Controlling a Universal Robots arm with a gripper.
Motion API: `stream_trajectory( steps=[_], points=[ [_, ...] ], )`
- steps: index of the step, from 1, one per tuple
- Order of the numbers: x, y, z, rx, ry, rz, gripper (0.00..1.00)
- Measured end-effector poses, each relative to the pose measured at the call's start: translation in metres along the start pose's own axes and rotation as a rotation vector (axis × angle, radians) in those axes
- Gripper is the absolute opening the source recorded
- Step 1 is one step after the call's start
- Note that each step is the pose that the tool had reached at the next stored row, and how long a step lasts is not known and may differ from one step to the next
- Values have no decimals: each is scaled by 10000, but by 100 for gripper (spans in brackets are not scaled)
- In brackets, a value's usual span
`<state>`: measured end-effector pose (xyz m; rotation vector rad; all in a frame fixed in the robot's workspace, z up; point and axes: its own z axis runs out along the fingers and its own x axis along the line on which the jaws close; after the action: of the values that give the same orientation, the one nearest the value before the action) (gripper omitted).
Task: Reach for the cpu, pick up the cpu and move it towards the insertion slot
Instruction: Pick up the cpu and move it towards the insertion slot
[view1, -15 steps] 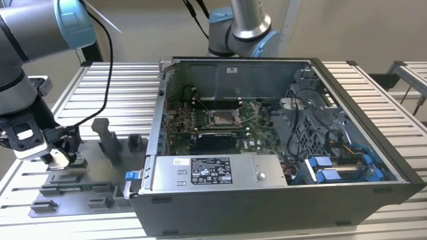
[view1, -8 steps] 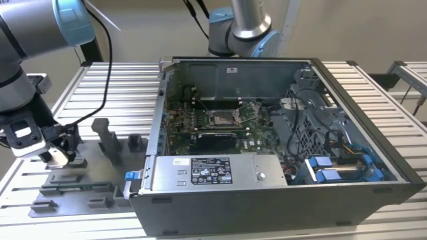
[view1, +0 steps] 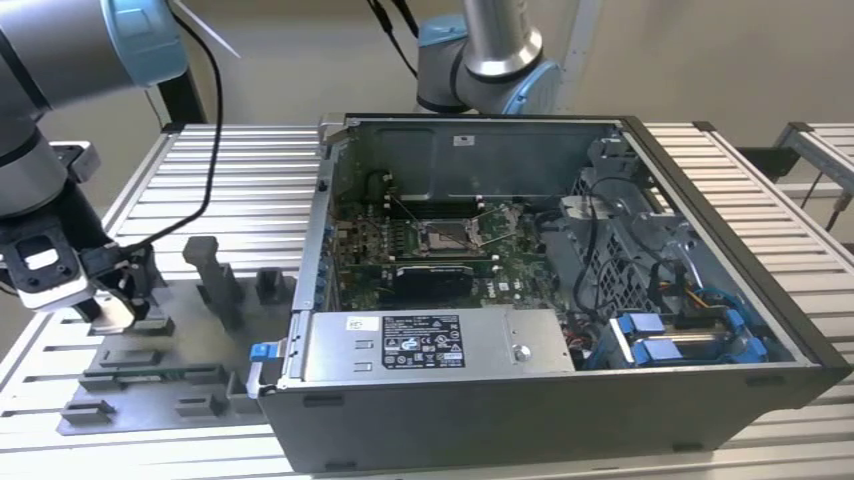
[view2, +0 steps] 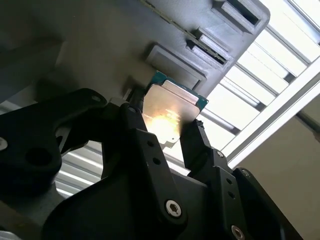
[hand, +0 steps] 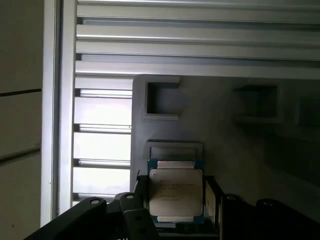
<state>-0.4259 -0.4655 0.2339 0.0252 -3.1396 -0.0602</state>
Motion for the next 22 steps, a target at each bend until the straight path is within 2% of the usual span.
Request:
stream_trajectory(
  steps=[22],
  points=[
    [0, 5, -120, 1, -1, 9, 0]
  ],
)
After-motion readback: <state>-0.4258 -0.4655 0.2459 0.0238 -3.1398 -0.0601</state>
